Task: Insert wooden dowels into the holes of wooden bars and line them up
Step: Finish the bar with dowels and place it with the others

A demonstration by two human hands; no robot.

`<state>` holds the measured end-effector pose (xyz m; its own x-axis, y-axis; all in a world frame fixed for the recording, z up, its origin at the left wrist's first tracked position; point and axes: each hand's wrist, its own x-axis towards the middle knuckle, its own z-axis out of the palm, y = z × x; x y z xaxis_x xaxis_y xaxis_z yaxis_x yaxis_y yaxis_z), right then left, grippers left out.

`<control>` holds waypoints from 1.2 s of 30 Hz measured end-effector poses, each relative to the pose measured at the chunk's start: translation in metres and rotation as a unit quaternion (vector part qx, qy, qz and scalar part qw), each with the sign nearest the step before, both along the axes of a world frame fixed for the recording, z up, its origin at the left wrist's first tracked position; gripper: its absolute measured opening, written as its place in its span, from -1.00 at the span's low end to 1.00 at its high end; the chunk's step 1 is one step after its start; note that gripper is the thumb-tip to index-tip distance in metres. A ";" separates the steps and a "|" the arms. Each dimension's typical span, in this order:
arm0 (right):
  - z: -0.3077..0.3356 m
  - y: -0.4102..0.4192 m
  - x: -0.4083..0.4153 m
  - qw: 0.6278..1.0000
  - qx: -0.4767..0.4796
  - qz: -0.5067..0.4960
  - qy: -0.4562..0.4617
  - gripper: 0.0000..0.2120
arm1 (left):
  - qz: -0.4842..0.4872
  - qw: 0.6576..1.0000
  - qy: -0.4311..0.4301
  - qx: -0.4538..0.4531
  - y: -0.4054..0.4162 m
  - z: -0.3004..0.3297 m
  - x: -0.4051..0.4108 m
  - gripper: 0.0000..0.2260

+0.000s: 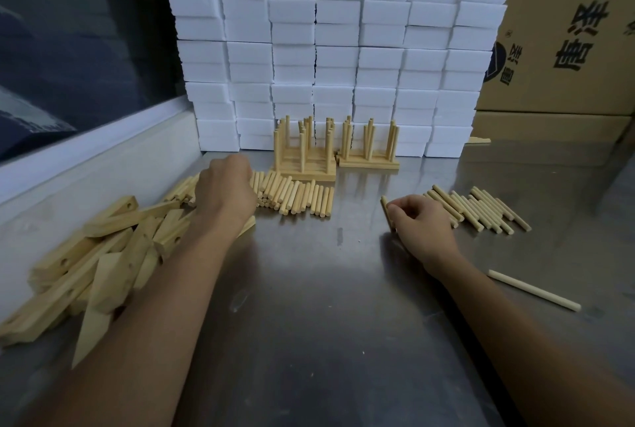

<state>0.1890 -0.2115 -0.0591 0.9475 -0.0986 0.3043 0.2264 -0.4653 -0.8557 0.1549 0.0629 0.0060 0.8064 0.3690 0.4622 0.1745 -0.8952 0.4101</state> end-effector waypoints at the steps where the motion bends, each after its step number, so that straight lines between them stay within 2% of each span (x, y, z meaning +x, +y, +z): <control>1: -0.001 0.000 0.001 1.000 -0.001 0.002 -0.001 -0.90 | -0.002 1.000 -0.009 0.006 -0.002 0.001 0.000 -0.75; 4: -0.001 0.001 0.002 1.000 -0.002 -0.005 -0.007 -0.90 | -0.016 0.999 -0.040 0.005 -0.007 0.007 0.000 -0.70; 6: -0.002 0.001 0.001 1.000 -0.006 -0.006 -0.010 -0.90 | -0.035 0.998 -0.057 -0.018 -0.013 0.011 0.000 -0.76; 9: -0.001 0.002 0.000 1.000 -0.008 0.000 -0.012 -0.90 | -0.079 0.987 -0.073 -0.121 -0.024 0.016 0.001 -0.80; 11: 0.001 0.002 -0.003 1.000 -0.011 0.003 -0.016 -0.90 | -0.126 0.963 -0.074 -0.225 -0.035 0.015 -0.001 -0.80; 14: 0.005 0.004 -0.009 0.999 -0.025 0.023 -0.036 -0.91 | -0.167 0.926 -0.062 -0.334 -0.050 0.008 -0.002 -0.81; 17: 0.009 0.011 -0.019 0.992 -0.064 0.036 -0.104 -0.92 | -0.184 0.881 -0.066 -0.432 -0.061 0.001 -0.003 -0.82; 23: 0.017 0.032 -0.038 0.958 -0.158 0.114 -0.213 -0.75 | -0.194 0.827 -0.088 -0.520 -0.075 -0.010 -0.002 -0.83; 27: 0.015 0.048 -0.048 0.955 -0.095 0.185 -0.211 -0.69 | -0.193 0.806 -0.100 -0.551 -0.079 -0.015 -0.001 -0.83; 30: 0.013 0.055 -0.050 0.961 -0.016 0.199 -0.190 -0.73 | -0.215 0.766 -0.092 -0.599 -0.080 -0.015 -0.001 -0.83; 33: 0.011 0.059 -0.048 0.966 0.031 0.185 -0.177 -0.77 | -0.229 0.732 -0.095 -0.635 -0.080 -0.013 0.000 -0.73; 36: 0.012 0.058 -0.046 0.968 0.064 0.157 -0.185 -0.83 | -0.279 0.698 -0.015 -0.660 -0.081 -0.016 -0.001 -0.70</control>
